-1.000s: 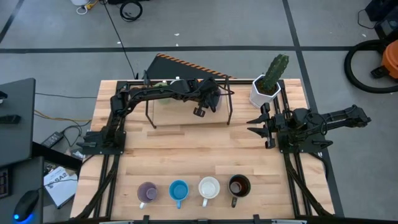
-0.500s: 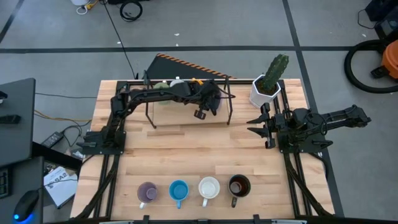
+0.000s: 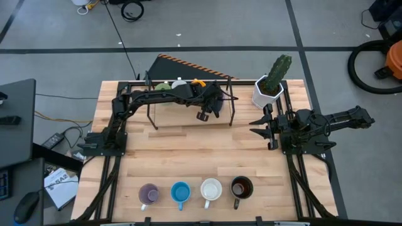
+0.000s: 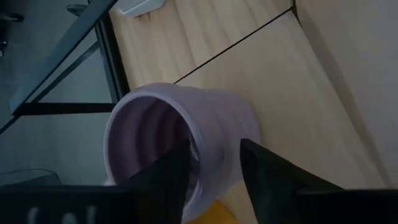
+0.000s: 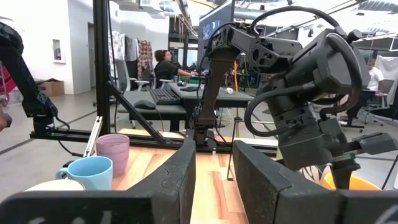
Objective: Place coffee mugs
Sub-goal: Put the purple mug on the shelf
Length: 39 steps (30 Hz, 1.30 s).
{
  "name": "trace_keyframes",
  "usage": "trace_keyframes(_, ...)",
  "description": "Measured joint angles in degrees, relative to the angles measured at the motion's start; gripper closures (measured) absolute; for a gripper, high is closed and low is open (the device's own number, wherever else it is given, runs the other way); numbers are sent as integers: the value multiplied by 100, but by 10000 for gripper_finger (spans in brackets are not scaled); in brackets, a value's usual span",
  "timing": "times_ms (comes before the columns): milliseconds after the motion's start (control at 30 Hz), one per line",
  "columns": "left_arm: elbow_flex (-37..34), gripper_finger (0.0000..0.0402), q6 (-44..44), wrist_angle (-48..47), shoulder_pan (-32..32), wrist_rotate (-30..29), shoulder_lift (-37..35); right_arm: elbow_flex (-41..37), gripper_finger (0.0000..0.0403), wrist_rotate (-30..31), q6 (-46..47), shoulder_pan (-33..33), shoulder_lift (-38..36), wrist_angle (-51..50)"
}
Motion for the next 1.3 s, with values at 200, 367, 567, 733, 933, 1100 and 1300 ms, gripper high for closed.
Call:
trace_keyframes(200, 0, 198, -78, 48, -58, -352, 0, 0, 289, 0, 0, 0, 0, 0)
trace_keyframes(367, -2, 184, -331, 341, -123, -482, 0, 0, 289, 0, 0, 0, 0, -2)
trace_keyframes(567, -4, 184, -756, 389, -86, -481, 2, 0, 289, 0, 0, 0, 0, 0)
trace_keyframes(733, -119, 184, -779, 580, -67, -487, 2, 0, 289, 0, 0, 0, 0, 2)
trace_keyframes(933, -419, 184, -390, 961, -68, -676, 9, 0, 289, 0, 0, 0, 9, 2)
trace_keyframes(1100, -476, 185, -330, 1050, -25, -841, 9, 0, 289, 0, 0, 0, 9, 2)
trace_keyframes(1300, -479, 185, -331, 1081, 108, -896, 74, 0, 289, 0, 0, 0, 9, 4)
